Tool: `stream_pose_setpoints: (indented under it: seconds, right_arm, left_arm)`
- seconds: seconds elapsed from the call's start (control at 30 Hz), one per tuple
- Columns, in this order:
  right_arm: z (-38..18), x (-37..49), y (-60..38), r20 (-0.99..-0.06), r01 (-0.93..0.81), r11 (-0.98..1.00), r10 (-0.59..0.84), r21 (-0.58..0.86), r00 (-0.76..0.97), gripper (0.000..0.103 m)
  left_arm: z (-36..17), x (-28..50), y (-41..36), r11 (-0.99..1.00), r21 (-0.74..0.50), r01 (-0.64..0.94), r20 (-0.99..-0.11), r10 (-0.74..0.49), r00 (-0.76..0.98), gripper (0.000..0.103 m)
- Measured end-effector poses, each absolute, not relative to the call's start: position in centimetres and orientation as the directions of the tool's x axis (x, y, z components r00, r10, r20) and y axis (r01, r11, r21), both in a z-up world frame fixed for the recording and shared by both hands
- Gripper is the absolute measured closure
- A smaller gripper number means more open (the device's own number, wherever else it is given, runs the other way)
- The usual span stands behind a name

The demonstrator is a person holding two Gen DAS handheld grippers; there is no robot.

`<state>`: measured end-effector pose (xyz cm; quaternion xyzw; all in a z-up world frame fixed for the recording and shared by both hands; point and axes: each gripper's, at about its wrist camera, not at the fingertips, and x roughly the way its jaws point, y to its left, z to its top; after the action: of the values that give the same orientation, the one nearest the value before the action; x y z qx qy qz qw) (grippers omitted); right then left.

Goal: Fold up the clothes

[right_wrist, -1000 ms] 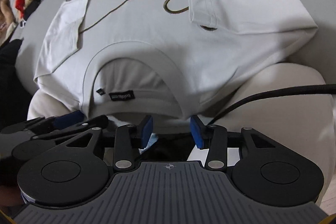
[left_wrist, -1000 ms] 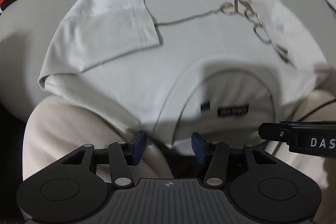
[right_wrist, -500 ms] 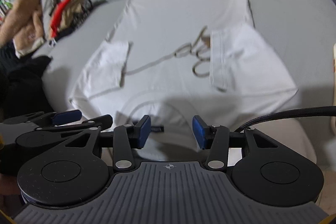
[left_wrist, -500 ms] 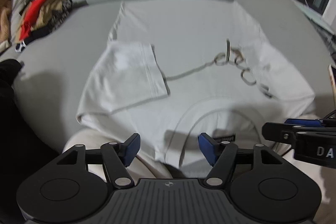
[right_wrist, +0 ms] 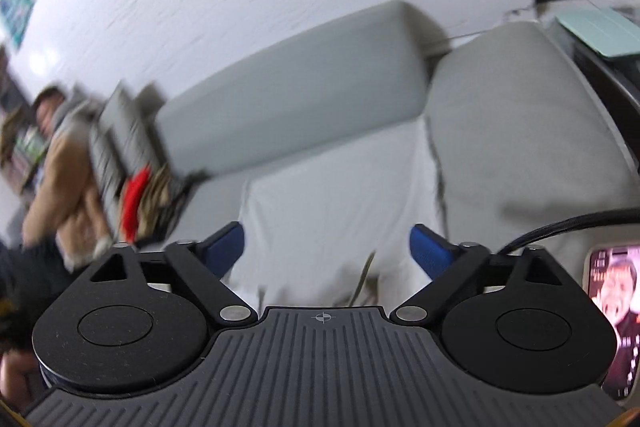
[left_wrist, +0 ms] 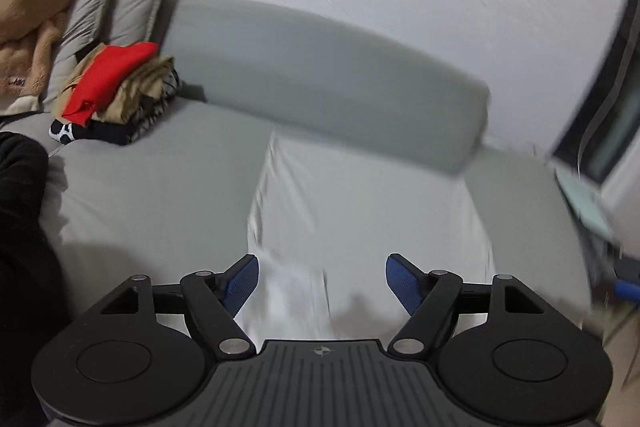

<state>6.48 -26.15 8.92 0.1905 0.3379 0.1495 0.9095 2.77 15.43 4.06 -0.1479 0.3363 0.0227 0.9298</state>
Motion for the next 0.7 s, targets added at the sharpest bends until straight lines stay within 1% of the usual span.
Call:
stream_pose_setpoints:
  seconds: [0.03,0.07,0.17,0.23,0.27,0.37,0.43,0.47,0.5,0.53,0.57,0.6,0.63,0.67,0.7]
  right_arm:
    - [8.5,8.2,-26.4,-0.573,-0.123,0.880,0.399,0.458,0.716,0.038]
    - [8.1,10.0,-26.6,-0.589,-0.103,0.878,0.397,0.468,0.704,0.042]
    - [5.7,15.7,-27.0,-0.627,-0.042,0.862,0.400,0.505,0.668,0.043]
    - [3.3,19.7,-27.3,-0.646,0.027,0.843,0.390,0.537,0.656,0.036]
    - [1.9,21.7,-27.5,-0.642,0.069,0.818,0.393,0.571,0.659,0.036]
    - [-3.6,26.4,-29.5,-0.481,0.180,0.542,0.487,0.821,0.729,0.034]
    - [-7.3,29.5,-30.8,-0.358,0.228,0.302,0.504,0.925,0.786,0.032]
    - [-9.1,29.9,-31.5,-0.283,0.256,0.121,0.447,0.959,0.848,0.032]
    - [-10.8,30.3,-32.2,-0.226,0.263,-0.053,0.369,0.963,0.901,0.028]
    - [-11.2,30.3,-32.6,-0.247,0.281,-0.102,0.256,0.954,0.934,0.024]
    - [-10.5,30.4,-32.9,-0.305,0.316,-0.057,0.149,0.947,0.941,0.023]
    - [-9.4,30.6,-32.7,-0.334,0.331,0.043,0.074,0.943,0.940,0.019]
    - [-8.3,30.9,-32.5,-0.353,0.350,0.139,0.001,0.927,0.936,0.012]
    - [-7.4,31.0,-31.9,-0.362,0.359,0.203,-0.028,0.911,0.932,0.008]
    - [-7.4,31.0,-31.5,-0.321,0.309,0.184,0.039,0.933,0.946,0.010]
  left_arm:
    - [4.0,4.1,16.0,0.951,-0.265,-0.161,-0.635,-0.047,0.771,0.031]
    - [3.7,5.6,16.6,0.949,-0.266,-0.171,-0.646,-0.044,0.762,0.034]
    - [2.0,10.9,18.3,0.940,-0.280,-0.195,-0.695,-0.058,0.716,0.041]
    - [0.0,14.8,19.2,0.937,-0.281,-0.208,-0.726,-0.065,0.684,0.041]
    - [-1.0,16.7,19.7,0.936,-0.280,-0.214,-0.739,-0.068,0.670,0.041]
    - [-4.9,21.8,20.4,0.930,-0.283,-0.234,-0.782,-0.082,0.618,0.042]
    - [-7.1,24.1,20.2,0.915,-0.321,-0.245,-0.798,-0.122,0.590,0.042]
    - [-8.1,25.2,20.1,0.907,-0.339,-0.248,-0.806,-0.144,0.575,0.042]
    - [-8.7,25.9,19.8,0.905,-0.352,-0.240,-0.816,-0.171,0.552,0.042]
    - [-9.2,26.1,19.0,0.910,-0.343,-0.234,-0.834,-0.181,0.521,0.043]
    - [-9.6,26.2,18.3,0.914,-0.335,-0.230,-0.852,-0.190,0.488,0.044]
    - [-9.9,26.0,17.9,0.912,-0.337,-0.234,-0.867,-0.204,0.454,0.045]
    - [-10.1,25.7,17.8,0.901,-0.364,-0.237,-0.873,-0.242,0.423,0.045]
    - [-10.2,25.3,17.8,0.881,-0.406,-0.242,-0.871,-0.292,0.396,0.046]
    - [-10.2,25.0,18.0,0.858,-0.446,-0.253,-0.864,-0.339,0.373,0.047]
